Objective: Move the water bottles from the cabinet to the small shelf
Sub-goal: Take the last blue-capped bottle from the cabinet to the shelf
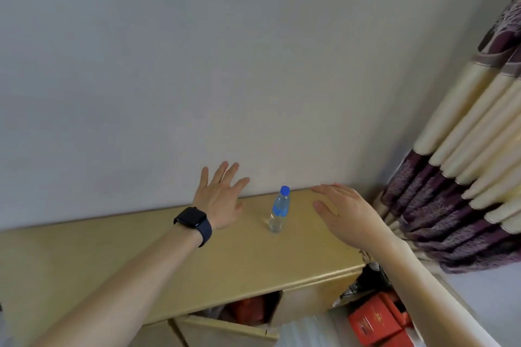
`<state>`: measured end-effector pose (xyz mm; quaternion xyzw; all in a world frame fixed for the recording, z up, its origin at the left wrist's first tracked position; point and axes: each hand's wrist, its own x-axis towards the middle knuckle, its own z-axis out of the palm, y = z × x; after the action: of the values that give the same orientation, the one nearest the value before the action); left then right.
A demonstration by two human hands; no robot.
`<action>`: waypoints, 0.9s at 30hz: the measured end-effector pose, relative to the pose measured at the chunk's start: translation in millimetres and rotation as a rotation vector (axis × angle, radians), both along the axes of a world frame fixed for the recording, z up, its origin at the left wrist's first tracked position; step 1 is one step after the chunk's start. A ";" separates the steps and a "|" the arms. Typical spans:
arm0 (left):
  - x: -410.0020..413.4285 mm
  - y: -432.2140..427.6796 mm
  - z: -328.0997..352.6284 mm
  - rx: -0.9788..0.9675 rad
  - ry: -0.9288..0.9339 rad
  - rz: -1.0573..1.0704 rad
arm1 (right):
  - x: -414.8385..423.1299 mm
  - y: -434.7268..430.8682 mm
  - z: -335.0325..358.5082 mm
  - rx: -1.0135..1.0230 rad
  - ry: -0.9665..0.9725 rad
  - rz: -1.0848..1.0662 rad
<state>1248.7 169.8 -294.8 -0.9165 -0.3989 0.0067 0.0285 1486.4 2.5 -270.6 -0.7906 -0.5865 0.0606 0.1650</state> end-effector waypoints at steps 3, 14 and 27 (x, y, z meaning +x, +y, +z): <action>28.5 36.3 -10.9 0.034 0.025 -0.041 | 19.3 39.9 -24.3 -0.052 0.032 -0.012; 116.0 180.5 -49.2 0.263 0.099 -0.051 | 59.3 197.0 -143.9 -0.455 0.154 0.047; 119.3 313.9 -103.0 0.574 0.239 -0.122 | 81.2 231.2 -215.4 -0.340 0.257 -0.076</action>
<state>1367.9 483.7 -397.8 -0.8860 -0.3227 -0.0002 0.3330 1567.6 233.6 -485.9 -0.8144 -0.5117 0.2529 0.1049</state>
